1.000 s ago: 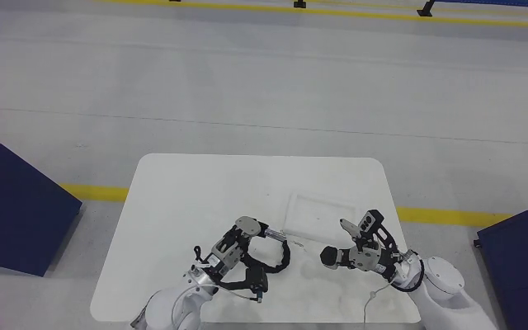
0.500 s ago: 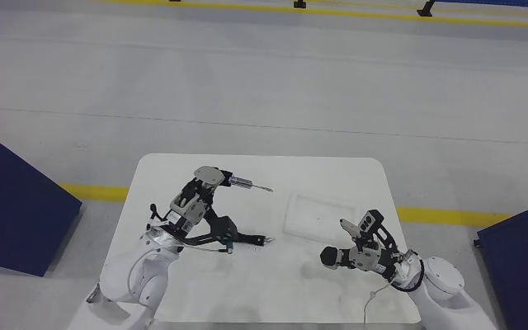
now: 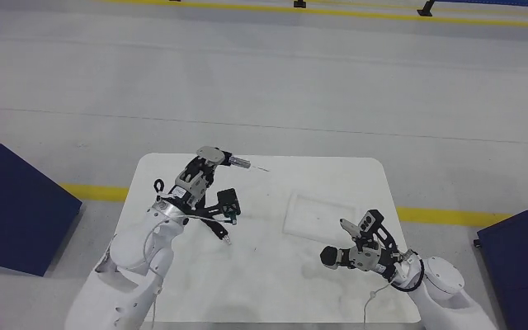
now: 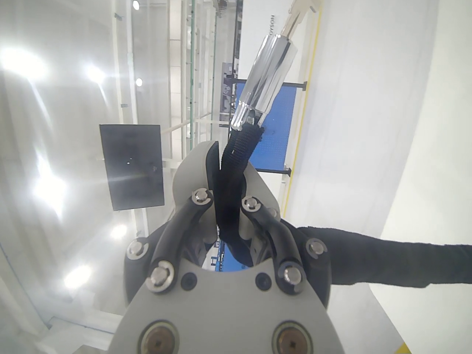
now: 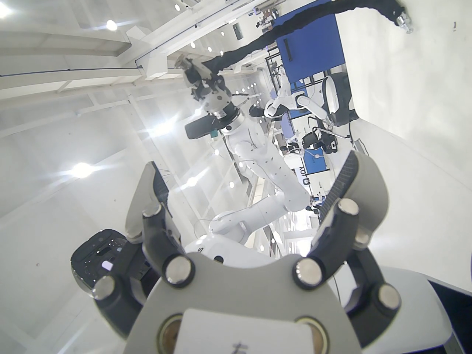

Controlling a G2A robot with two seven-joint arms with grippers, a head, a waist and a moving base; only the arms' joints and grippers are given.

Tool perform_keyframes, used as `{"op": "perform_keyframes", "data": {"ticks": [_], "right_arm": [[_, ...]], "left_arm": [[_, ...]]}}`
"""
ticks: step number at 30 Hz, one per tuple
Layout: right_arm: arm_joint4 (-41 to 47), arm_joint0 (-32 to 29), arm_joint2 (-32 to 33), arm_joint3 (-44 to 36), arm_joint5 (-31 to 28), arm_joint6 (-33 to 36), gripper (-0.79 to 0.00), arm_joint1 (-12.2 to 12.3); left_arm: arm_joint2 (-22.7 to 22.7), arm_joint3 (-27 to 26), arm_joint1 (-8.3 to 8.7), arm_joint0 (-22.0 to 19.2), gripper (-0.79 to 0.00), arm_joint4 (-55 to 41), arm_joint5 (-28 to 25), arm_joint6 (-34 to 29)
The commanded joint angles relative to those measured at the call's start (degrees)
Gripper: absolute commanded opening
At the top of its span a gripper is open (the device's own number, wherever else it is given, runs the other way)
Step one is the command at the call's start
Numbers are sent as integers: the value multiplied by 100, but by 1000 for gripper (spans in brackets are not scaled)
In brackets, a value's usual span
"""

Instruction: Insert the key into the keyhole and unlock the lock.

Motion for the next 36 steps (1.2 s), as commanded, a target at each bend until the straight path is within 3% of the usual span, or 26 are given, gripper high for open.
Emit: {"op": "perform_keyframes", "data": {"ticks": [1,14,36], "right_arm": [[0,0,0,0,0,0,0,0],[0,0,0,0,0,0,0,0],[0,0,0,0,0,0,0,0]], "left_arm": [[126,365,-19,-37,-785,70,7,-41],[794,2151,-191,-510,-785,292,-7,-297],[1631,3602,-458,-1132,-785,749,-997,-575]]}}
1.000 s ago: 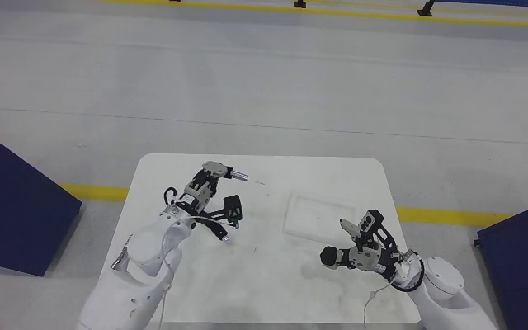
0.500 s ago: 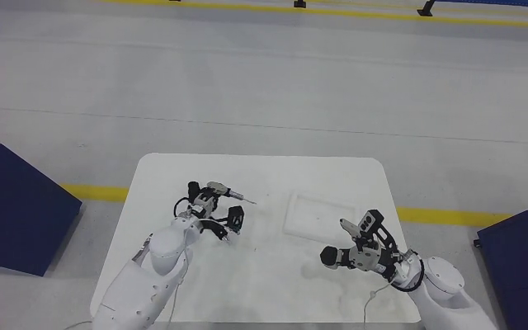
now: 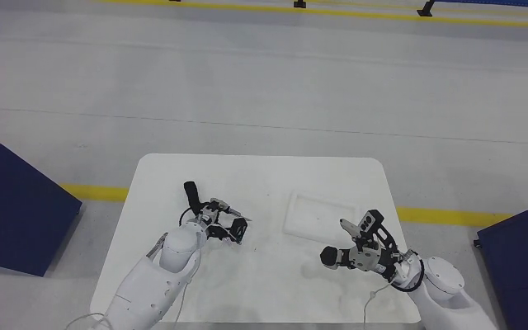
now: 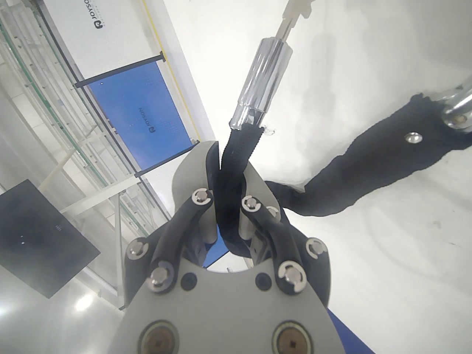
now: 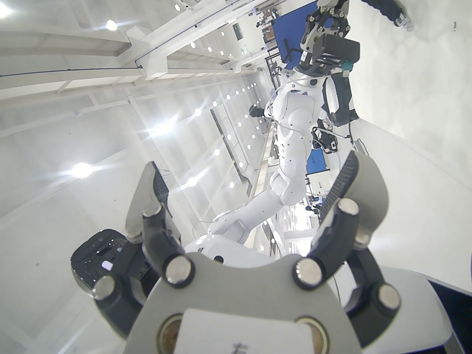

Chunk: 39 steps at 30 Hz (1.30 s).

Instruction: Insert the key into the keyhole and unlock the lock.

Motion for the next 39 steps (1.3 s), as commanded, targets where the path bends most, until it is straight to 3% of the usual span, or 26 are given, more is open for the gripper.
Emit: {"op": "perform_keyframes", "data": {"ticks": [1,21,22,25,33,39], "right_arm": [[0,0,0,0,0,0,0,0],[0,0,0,0,0,0,0,0],[0,0,0,0,0,0,0,0],[0,0,0,0,0,0,0,0],[0,0,0,0,0,0,0,0],[0,0,0,0,0,0,0,0]], "left_arm": [[40,90,-19,-41,-785,14,-84,-27],[178,394,-113,-168,-785,89,-227,-5],[174,403,-113,-170,-683,97,-233,7],[165,413,-112,-172,0,121,-261,17],[88,283,-104,-116,0,113,-317,-13],[-203,-399,-12,212,0,116,-353,-132]]}}
